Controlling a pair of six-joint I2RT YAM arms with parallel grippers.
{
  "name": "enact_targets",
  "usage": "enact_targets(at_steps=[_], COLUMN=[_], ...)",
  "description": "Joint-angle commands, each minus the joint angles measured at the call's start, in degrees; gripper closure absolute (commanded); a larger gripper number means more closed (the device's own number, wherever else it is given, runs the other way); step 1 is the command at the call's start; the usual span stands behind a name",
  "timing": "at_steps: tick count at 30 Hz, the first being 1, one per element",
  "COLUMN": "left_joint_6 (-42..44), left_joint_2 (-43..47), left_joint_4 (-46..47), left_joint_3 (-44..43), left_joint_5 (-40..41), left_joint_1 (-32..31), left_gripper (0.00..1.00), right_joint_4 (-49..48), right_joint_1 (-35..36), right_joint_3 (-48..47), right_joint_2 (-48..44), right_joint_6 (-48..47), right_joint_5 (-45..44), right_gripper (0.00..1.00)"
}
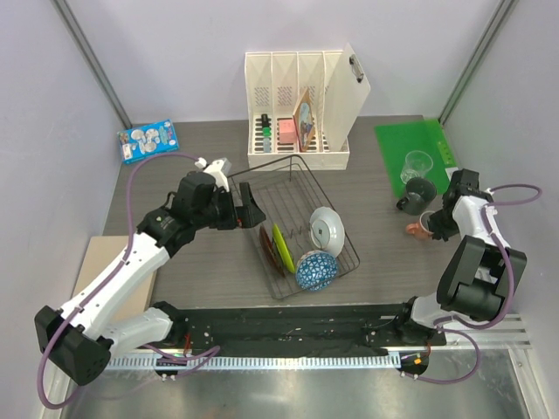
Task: Unload the mixed dishes from the dish rack
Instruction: Place the cup at the center of the board.
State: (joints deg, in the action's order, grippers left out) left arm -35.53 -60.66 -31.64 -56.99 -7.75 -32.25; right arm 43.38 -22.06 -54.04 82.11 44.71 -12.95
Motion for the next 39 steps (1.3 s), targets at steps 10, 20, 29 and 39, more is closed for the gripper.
enact_targets(at_steps=[10, 20, 29, 39], left_joint_6=[0.3, 0.4, 0.5, 0.5], left_joint_2=[-1.1, -2.1, -2.1, -2.2], left_joint_4=[-0.4, -0.8, -1.0, -1.0], left_joint_3=[-0.5, -0.8, -0.8, -0.7], left_joint_5=[0.6, 0.8, 1.1, 1.4], left_joint_1=[-0.3, -0.9, -1.1, -1.2], left_gripper=[0.00, 0.00, 0.00, 0.00], right_joint_4=[-3.8, -2.3, -3.6, -10.4], right_joint_1=[-0.1, 0.4, 0.4, 0.4], right_joint_3=[-0.7, -0.4, 2.4, 9.6], right_joint_2=[-3.5, -7.2, -7.1, -6.9], right_joint_6=[-1.2, -1.6, -1.6, 0.1], right_joint_5=[2.5, 3.2, 2.8, 5.7], right_gripper=[0.82, 0.71, 0.72, 0.99])
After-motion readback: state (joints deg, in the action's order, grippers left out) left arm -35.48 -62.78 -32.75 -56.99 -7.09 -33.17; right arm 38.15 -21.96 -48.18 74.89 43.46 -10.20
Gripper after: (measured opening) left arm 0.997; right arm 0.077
